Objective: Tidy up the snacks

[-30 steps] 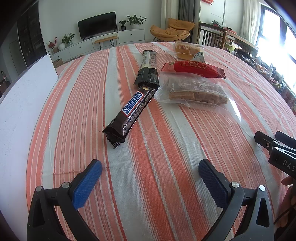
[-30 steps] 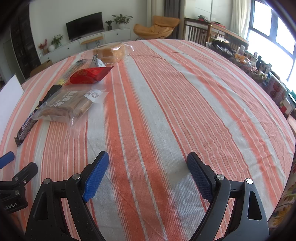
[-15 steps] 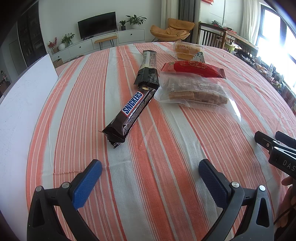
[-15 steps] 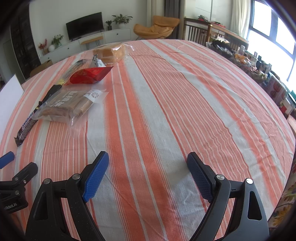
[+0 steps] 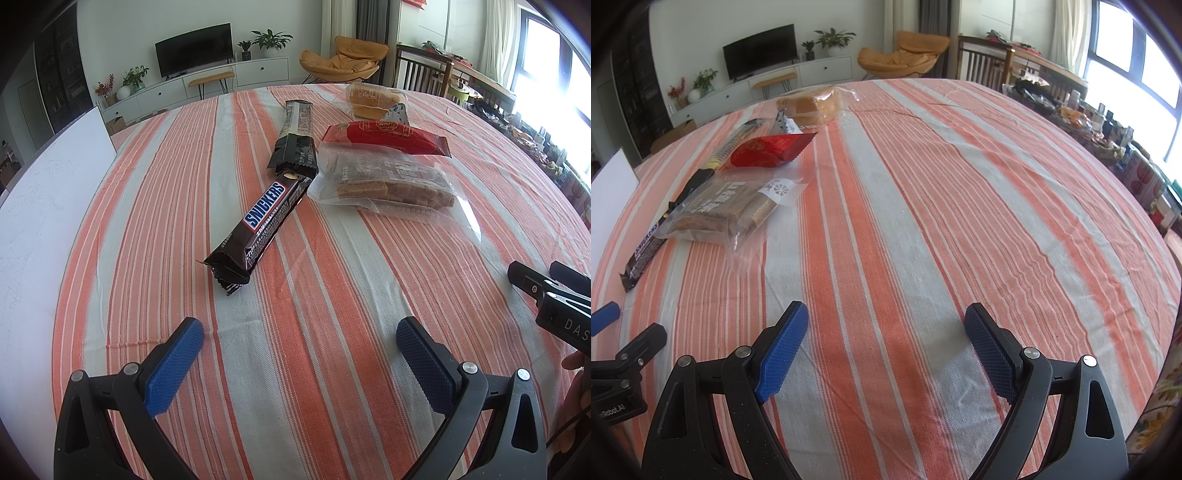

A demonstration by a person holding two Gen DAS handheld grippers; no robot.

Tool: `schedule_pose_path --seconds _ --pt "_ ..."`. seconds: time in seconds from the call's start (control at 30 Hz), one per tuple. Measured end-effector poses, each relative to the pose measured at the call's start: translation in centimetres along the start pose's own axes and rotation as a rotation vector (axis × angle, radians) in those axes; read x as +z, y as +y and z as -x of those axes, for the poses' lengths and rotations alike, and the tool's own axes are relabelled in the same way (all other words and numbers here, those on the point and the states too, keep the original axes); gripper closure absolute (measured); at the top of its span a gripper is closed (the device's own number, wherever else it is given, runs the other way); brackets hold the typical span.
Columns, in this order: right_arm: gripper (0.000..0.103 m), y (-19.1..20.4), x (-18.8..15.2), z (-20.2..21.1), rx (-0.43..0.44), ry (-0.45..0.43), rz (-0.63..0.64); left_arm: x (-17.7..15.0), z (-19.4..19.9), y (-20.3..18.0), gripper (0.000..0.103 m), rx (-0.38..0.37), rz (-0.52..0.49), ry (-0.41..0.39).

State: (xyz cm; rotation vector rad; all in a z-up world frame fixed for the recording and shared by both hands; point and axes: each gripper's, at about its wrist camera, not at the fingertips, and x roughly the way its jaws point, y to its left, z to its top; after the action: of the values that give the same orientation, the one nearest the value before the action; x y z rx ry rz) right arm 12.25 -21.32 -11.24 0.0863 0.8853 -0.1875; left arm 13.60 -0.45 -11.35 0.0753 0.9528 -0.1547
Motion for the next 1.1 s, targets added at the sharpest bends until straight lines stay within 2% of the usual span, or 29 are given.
schedule_pose_path --seconds 0.07,0.2,0.3,0.43,0.53,0.6,0.73,0.77,0.8,0.87,0.97,1.1 --pt "0.013 0.0 0.0 0.0 0.0 0.0 0.0 -0.1 0.0 0.1 0.0 -0.006 -0.007 0.007" --pt "0.013 0.0 0.0 0.0 0.0 0.0 0.0 -0.2 0.5 0.7 0.0 -0.034 -0.042 0.085" --pt "0.013 0.0 0.0 0.0 0.0 0.0 0.0 -0.1 1.1 2.0 0.0 -0.056 -0.028 0.097" --pt "0.013 0.0 0.0 0.0 0.0 0.0 0.0 2.6 0.8 3.5 0.0 -0.028 -0.007 0.089" --pt "0.012 0.0 0.0 0.0 0.001 0.0 0.0 4.9 -1.1 3.4 0.002 -0.022 -0.036 0.13" --pt "0.012 0.0 0.0 0.0 0.001 0.0 -0.001 5.8 -2.5 3.2 0.016 0.005 -0.069 0.157" --pt "0.012 0.0 0.0 0.0 0.001 0.0 -0.001 7.1 -3.6 3.4 0.03 -0.013 -0.069 0.148" --pt "0.012 0.0 0.0 0.0 0.001 0.0 -0.001 7.4 -3.7 3.5 0.042 -0.017 -0.059 0.143" --pt "0.012 0.0 0.0 0.0 0.001 0.0 -0.001 7.7 -3.7 3.7 0.062 -0.029 -0.046 0.138" --pt "0.012 0.0 0.0 0.0 0.001 0.0 -0.001 7.7 -3.4 3.8 0.082 -0.023 -0.015 0.132" --pt "0.012 0.0 0.0 0.0 0.001 0.0 -0.001 6.6 -2.6 4.3 0.085 -0.034 0.044 0.133" --pt "0.012 0.0 0.0 0.0 0.001 0.0 -0.001 3.3 -0.1 4.8 0.085 -0.042 0.098 0.127"
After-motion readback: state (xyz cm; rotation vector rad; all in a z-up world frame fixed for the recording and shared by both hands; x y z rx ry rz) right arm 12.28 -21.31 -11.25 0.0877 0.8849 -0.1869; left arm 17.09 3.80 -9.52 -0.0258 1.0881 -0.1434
